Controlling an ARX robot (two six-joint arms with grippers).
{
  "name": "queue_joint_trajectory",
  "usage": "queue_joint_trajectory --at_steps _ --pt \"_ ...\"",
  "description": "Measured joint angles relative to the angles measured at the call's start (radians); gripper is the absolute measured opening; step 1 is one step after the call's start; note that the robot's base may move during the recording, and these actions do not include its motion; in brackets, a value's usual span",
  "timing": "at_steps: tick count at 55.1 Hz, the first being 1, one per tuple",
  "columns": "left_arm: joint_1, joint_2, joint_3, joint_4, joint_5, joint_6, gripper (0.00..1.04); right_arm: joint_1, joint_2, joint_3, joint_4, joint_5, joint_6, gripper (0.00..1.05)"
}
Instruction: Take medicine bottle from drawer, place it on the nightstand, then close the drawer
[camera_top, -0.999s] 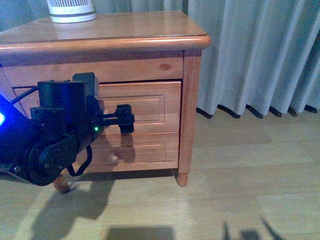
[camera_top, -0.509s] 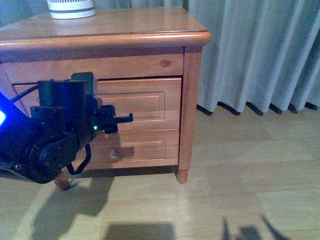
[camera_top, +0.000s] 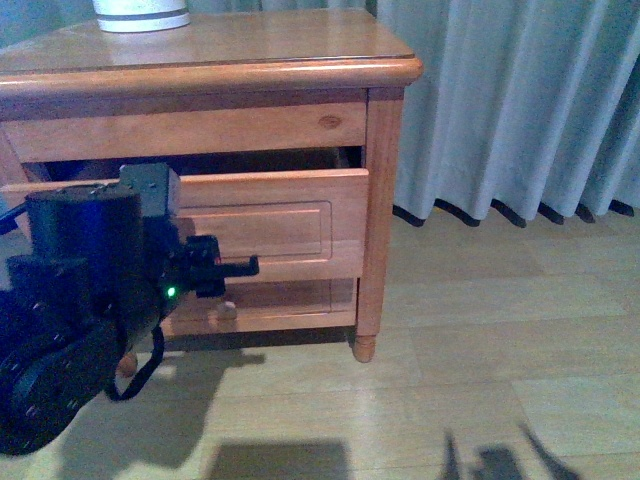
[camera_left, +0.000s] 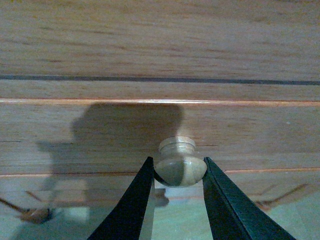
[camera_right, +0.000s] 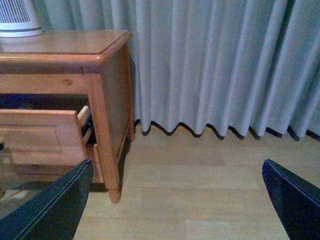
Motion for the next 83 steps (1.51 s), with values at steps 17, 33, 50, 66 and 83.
queue_joint_trajectory --at_steps 17,33,50,66,83 --pt "-0.045 -0.216 -0.494 0.12 0.077 -0.105 0.54 0.0 0.0 0.0 0.0 0.0 0.0 1.04" --pt "0.012 -0.526 -0.629 -0.143 0.142 -0.16 0.97 0.0 0.0 0.0 0.0 0.0 0.0 1.04" --pt "0.177 -1.189 -0.391 -0.848 0.351 -0.136 0.98 0.0 0.0 0.0 0.0 0.0 0.0 1.04" --pt "0.168 -1.568 -0.267 -0.946 0.077 0.043 0.75 0.0 0.0 0.0 0.0 0.0 0.0 1.04" --pt "0.262 -1.717 -0.527 -0.856 0.106 0.118 0.2 0.0 0.0 0.0 0.0 0.002 0.0 1.04"
